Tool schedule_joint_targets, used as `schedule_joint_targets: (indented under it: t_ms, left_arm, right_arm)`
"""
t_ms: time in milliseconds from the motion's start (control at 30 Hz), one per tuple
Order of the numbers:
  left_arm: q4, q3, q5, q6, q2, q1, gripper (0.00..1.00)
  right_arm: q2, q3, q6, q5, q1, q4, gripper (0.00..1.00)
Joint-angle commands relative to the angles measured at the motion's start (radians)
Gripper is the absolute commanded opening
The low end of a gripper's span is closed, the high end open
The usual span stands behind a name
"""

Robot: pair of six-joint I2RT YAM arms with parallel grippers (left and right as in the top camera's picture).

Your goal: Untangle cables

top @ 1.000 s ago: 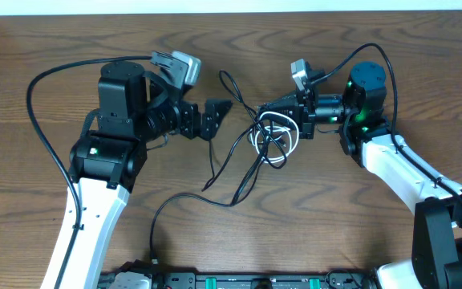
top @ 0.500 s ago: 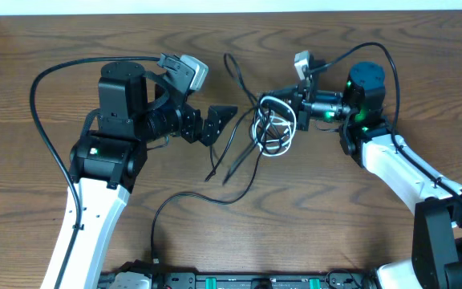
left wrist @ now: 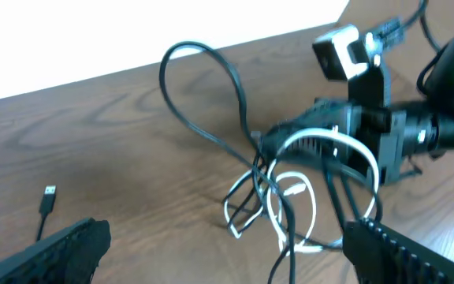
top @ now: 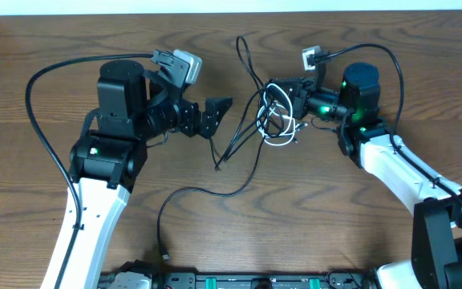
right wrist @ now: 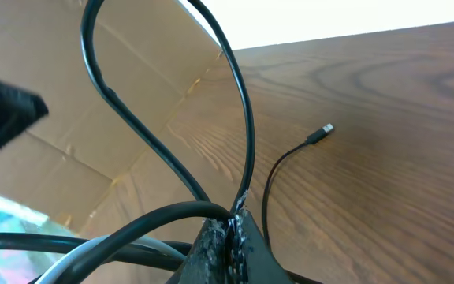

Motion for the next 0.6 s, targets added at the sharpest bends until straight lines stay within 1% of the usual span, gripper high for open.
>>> schedule_joint_targets:
  t_ms: [0, 33, 133, 267, 333, 400, 567]
  left_arm:
    - [0.016, 0.011, -0.005, -0.11, 0.005, 0.0, 0.99]
    - [0.016, 0.011, -0.005, -0.14, 0.005, 0.0, 1.0]
    - [-0.004, 0.011, -0.005, -0.199, 0.008, -0.006, 0.95]
    - [-0.034, 0.011, -0.005, -0.204, 0.017, -0.049, 0.93]
    - [-0.037, 0.011, -0.006, -0.216, 0.026, -0.079, 0.88]
    - [-0.037, 0.011, -0.01, -0.243, 0.04, -0.105, 0.86]
    - [-0.036, 0.011, -0.01, -0.325, 0.098, -0.161, 0.83]
  right_arm:
    - [0.005, 0.002, -0.135, 0.003, 0.025, 0.003, 0.01]
    - [0.005, 0.002, -0.158, 0.016, 0.031, 0.0, 0.01]
    - [0.005, 0.002, -0.179, 0.091, 0.046, -0.016, 0.01]
    - [0.005, 0.002, -0.219, 0.151, 0.058, -0.042, 0.01]
    - [0.005, 0.002, -0.219, 0.174, 0.062, -0.048, 0.01]
    - [0.005, 0.002, -0.219, 0.181, 0.065, -0.048, 0.01]
    - [0.005, 0.002, -0.218, 0.181, 0.067, -0.048, 0.01]
